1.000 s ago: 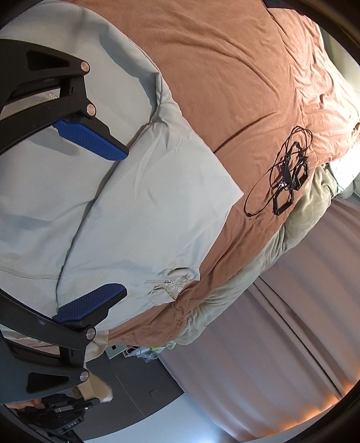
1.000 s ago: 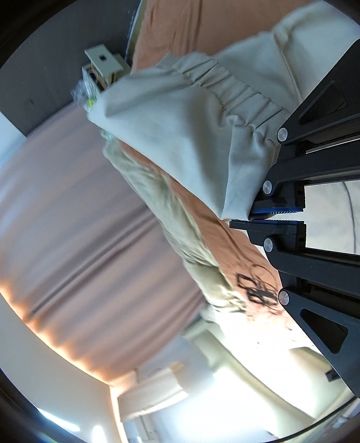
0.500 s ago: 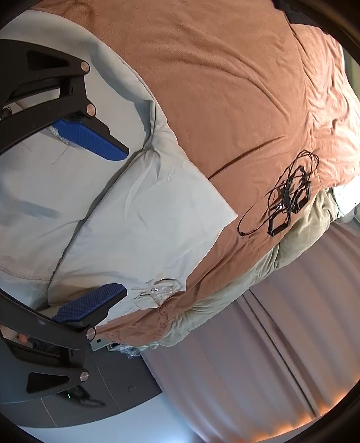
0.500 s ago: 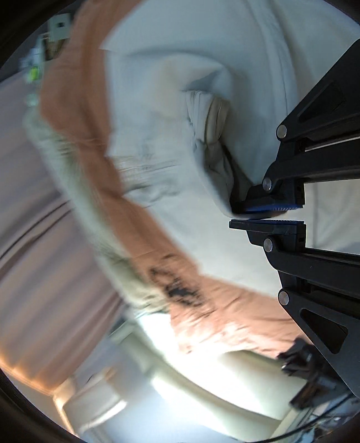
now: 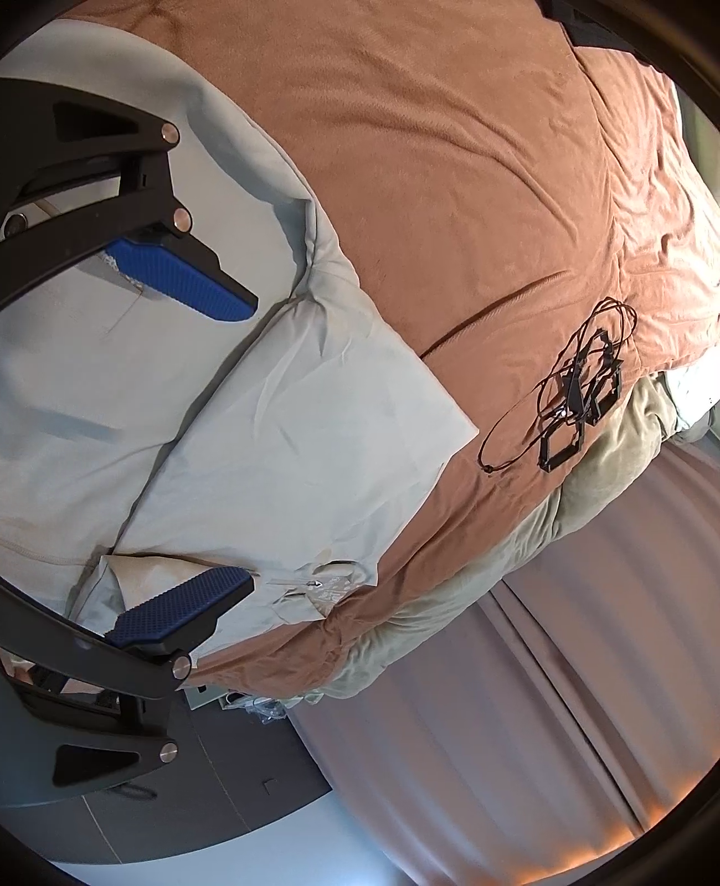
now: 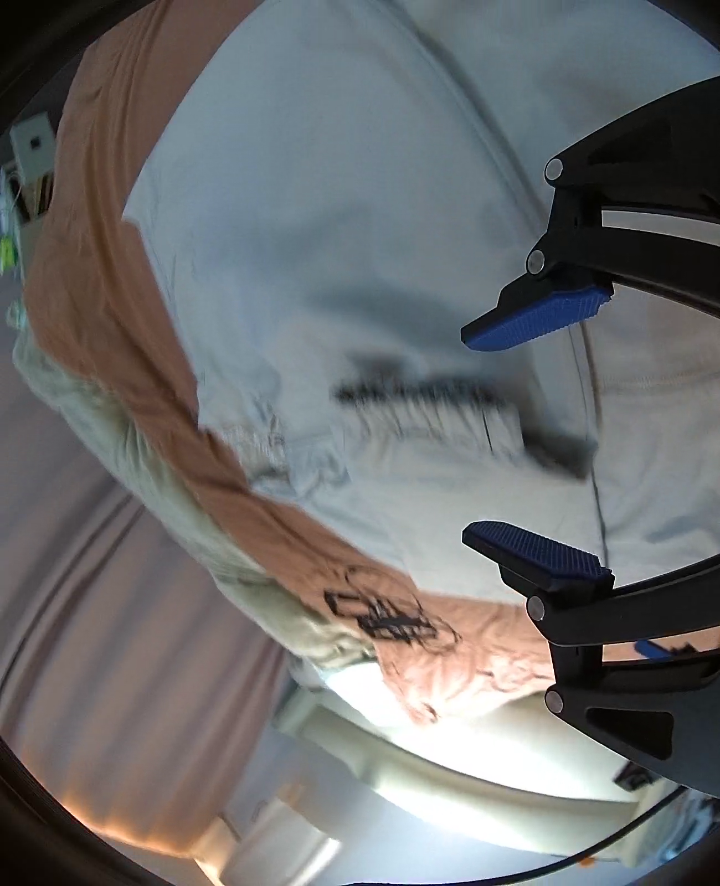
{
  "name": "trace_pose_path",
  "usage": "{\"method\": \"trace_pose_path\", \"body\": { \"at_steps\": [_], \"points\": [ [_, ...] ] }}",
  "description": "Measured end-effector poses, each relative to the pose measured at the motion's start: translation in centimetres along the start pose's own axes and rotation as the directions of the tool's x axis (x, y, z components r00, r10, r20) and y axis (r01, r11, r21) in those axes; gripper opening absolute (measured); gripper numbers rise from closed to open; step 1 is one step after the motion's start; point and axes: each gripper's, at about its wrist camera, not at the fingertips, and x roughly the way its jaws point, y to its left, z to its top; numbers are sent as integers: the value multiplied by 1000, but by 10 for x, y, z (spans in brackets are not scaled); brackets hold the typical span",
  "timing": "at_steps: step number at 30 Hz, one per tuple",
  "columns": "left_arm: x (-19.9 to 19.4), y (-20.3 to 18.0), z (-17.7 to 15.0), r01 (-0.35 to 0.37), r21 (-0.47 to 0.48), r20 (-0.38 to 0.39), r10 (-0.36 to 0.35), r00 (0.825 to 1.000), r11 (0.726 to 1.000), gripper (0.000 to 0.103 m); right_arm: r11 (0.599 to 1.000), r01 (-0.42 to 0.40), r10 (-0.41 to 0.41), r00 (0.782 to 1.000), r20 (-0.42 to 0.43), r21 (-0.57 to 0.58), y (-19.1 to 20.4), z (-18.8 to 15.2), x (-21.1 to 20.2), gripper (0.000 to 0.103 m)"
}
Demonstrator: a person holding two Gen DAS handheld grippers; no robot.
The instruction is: Fold large clothes
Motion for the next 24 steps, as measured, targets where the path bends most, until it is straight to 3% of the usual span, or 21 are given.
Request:
{"method": "trace_pose_path", "body": {
  "at_steps": [3, 6, 9, 11, 13, 14, 17, 19, 24],
  "points": [
    [2, 0, 0, 2, 1, -7, -2, 1000, 1000, 92, 999, 29, -27, 999, -38, 34, -14, 3, 24, 65],
    [3, 0, 1, 0, 3, -8, 0, 1000, 1000, 92, 1000, -13, 13, 998, -56, 10, -4, 4, 42, 64],
    [3, 2, 2, -2, -3, -6, 2, 1000, 1000, 92, 997, -46, 42, 996, -76, -55, 18, -2, 56, 50],
    [4, 3, 2, -5, -4, -9, 5, 1000, 1000, 92, 987, -134, 125, 987, -100, -92, 39, -7, 64, 46],
    [5, 4, 2, -10, -1, -12, 10, 1000, 1000, 92, 957, -267, 249, 956, -153, -110, 55, -12, 67, 46],
    [6, 4, 1, -13, 0, -14, 13, 1000, 1000, 92, 948, -289, 266, 949, -166, -134, 64, -15, 65, 46],
    [8, 3, 0, -14, 7, -21, 14, 1000, 1000, 92, 944, -267, 238, 958, -158, -194, 76, -21, 54, 46],
    [11, -1, -2, -13, 23, -30, 14, 999, 1000, 92, 953, -248, 223, 963, -154, -173, 70, -22, 48, 46],
    [22, -21, -12, 3, 84, -63, 3, 998, 996, 92, 993, -88, 78, 990, -119, -83, 32, -18, 25, 46]
  ]
}}
